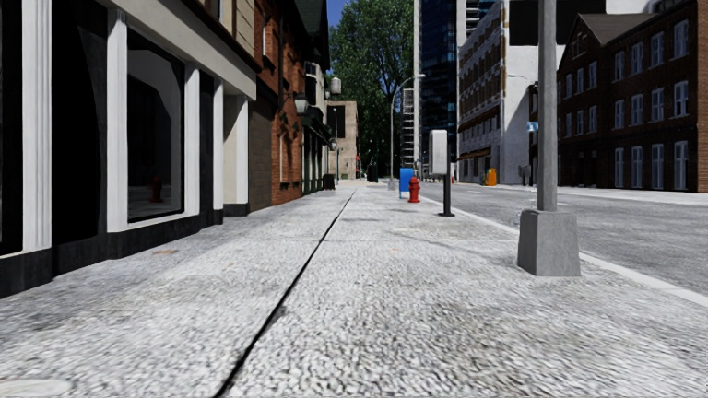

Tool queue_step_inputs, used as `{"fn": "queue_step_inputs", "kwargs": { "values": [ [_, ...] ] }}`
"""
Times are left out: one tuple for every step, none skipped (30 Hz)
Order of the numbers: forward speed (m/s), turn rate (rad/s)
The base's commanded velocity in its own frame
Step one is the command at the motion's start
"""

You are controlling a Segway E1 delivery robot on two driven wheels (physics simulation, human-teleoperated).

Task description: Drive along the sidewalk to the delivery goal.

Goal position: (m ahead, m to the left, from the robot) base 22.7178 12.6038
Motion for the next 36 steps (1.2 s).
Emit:
{"fn": "queue_step_inputs", "kwargs": {
  "values": [
    [2.00, 0.00],
    [2.00, 0.00],
    [2.00, 0.00],
    [2.00, 0.00],
    [2.00, 0.00],
    [2.00, 0.00],
    [2.00, 0.00],
    [2.00, 0.00],
    [2.00, 0.00],
    [2.00, 0.00],
    [2.00, 0.00],
    [2.00, 0.00],
    [2.00, 0.00],
    [2.00, 0.00],
    [2.00, 0.00],
    [2.00, 0.00],
    [2.00, 0.00],
    [2.00, 0.00],
    [2.00, 0.00],
    [2.00, 0.00],
    [2.00, 0.00],
    [2.00, 0.00],
    [2.00, 0.00],
    [2.00, 0.00],
    [2.00, 0.00],
    [2.00, 0.00],
    [2.00, 0.00],
    [2.00, 0.00],
    [2.00, 0.00],
    [2.00, 0.00],
    [2.00, 0.00],
    [2.00, 0.00],
    [2.00, 0.00],
    [2.00, 0.00],
    [2.00, 0.00],
    [2.00, 0.00]
  ]
}}
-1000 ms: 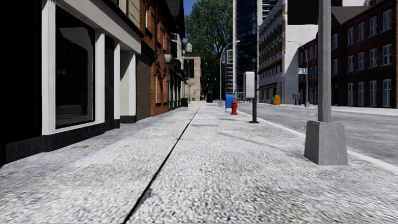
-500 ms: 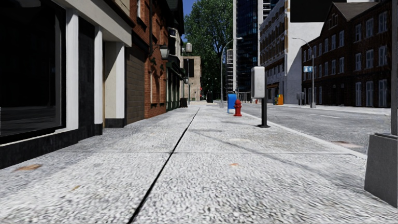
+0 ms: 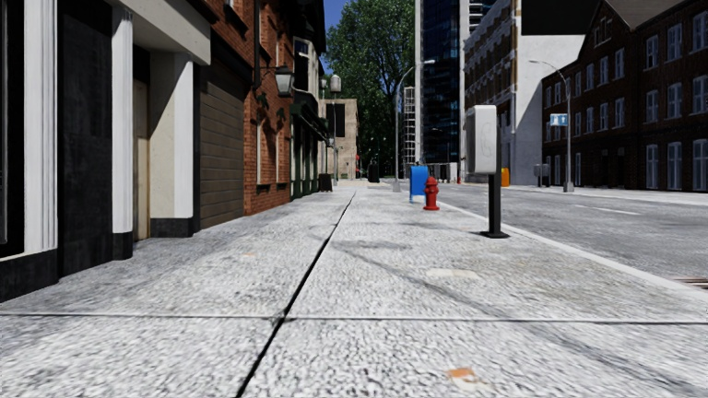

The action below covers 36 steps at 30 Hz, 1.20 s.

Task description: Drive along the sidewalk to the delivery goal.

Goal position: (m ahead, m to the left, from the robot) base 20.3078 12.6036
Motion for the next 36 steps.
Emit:
{"fn": "queue_step_inputs", "kwargs": {
  "values": [
    [2.00, 0.00],
    [2.00, 0.00],
    [2.00, 0.00],
    [2.00, 0.00],
    [2.00, 0.00],
    [2.00, 0.00],
    [2.00, 0.00],
    [2.00, 0.00],
    [2.00, 0.00],
    [2.00, 0.00],
    [2.00, 0.00],
    [2.00, 0.00],
    [2.00, 0.00],
    [2.00, 0.00],
    [2.00, 0.00],
    [2.00, 0.00],
    [2.00, 0.00],
    [2.00, 0.00],
    [2.00, 0.00],
    [2.00, 0.00],
    [2.00, 0.00],
    [2.00, 0.00],
    [2.00, 0.00],
    [2.00, 0.00],
    [2.00, 0.00],
    [2.00, 0.00],
    [2.00, 0.00],
    [2.00, 0.00],
    [2.00, 0.00],
    [2.00, 0.00],
    [2.00, 0.00],
    [2.00, 0.00],
    [2.00, 0.00],
    [2.00, 0.00],
    [2.00, 0.00],
    [2.00, 0.00]
  ]
}}
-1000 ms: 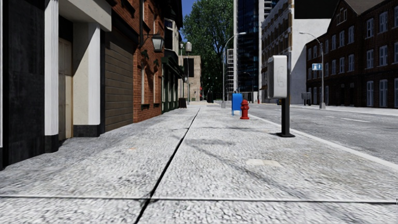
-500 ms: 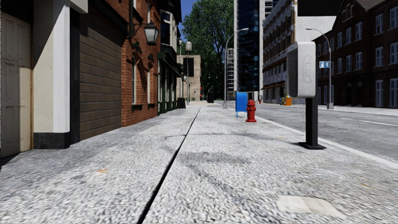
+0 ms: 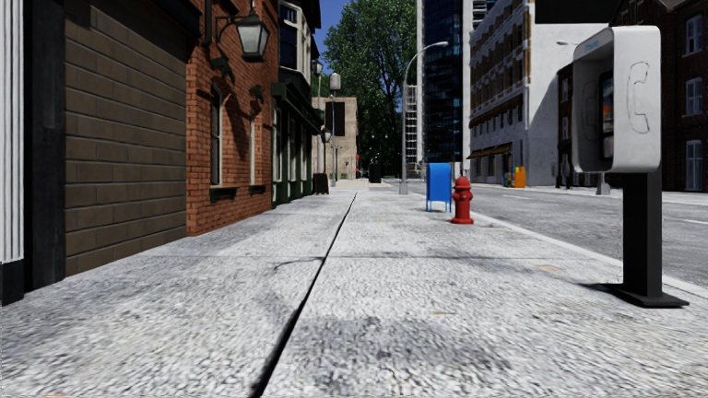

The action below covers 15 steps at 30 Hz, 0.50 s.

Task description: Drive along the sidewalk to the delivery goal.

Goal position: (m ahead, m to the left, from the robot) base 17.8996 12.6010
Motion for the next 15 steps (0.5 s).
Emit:
{"fn": "queue_step_inputs", "kwargs": {
  "values": [
    [2.00, 0.00],
    [2.00, 0.00],
    [2.00, 0.00],
    [2.00, 0.00],
    [2.00, 0.00],
    [2.00, 0.00],
    [2.00, 0.00],
    [2.00, 0.00],
    [2.00, 0.00],
    [2.00, 0.00],
    [2.00, 0.00],
    [2.00, 0.00],
    [2.00, 0.00],
    [2.00, 0.00],
    [2.00, 0.00]
  ]
}}
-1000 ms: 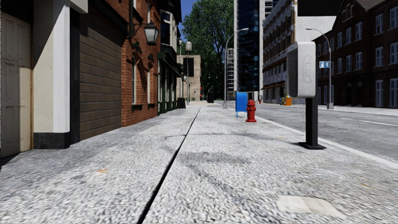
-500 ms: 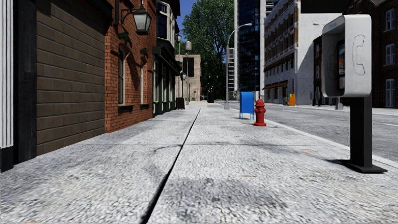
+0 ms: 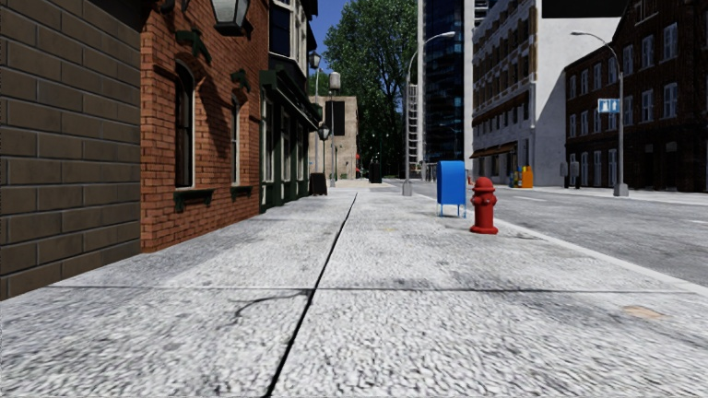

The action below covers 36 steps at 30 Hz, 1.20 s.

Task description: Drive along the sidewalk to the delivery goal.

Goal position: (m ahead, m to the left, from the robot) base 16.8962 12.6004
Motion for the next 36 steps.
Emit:
{"fn": "queue_step_inputs", "kwargs": {
  "values": [
    [2.00, 0.00],
    [2.00, 0.00],
    [2.00, 0.00],
    [2.00, 0.00],
    [2.00, 0.00],
    [2.00, 0.00],
    [2.00, 0.00],
    [2.00, 0.00],
    [2.00, 0.00],
    [2.00, 0.00],
    [2.00, 0.00],
    [2.00, 0.00],
    [2.00, 0.00],
    [2.00, 0.00],
    [2.00, 0.00],
    [2.00, 0.00],
    [2.00, 0.00],
    [2.00, 0.00],
    [2.00, 0.00],
    [2.00, 0.00],
    [2.00, 0.00],
    [2.00, 0.00],
    [2.00, 0.00],
    [2.00, 0.00],
    [2.00, 0.00],
    [2.00, 0.00],
    [2.00, 0.00],
    [2.00, 0.00],
    [2.00, 0.00],
    [2.00, 0.00],
    [2.00, 0.00],
    [2.00, 0.00],
    [2.00, 0.00],
    [2.00, 0.00],
    [2.00, 0.00],
    [2.00, 0.00]
  ]
}}
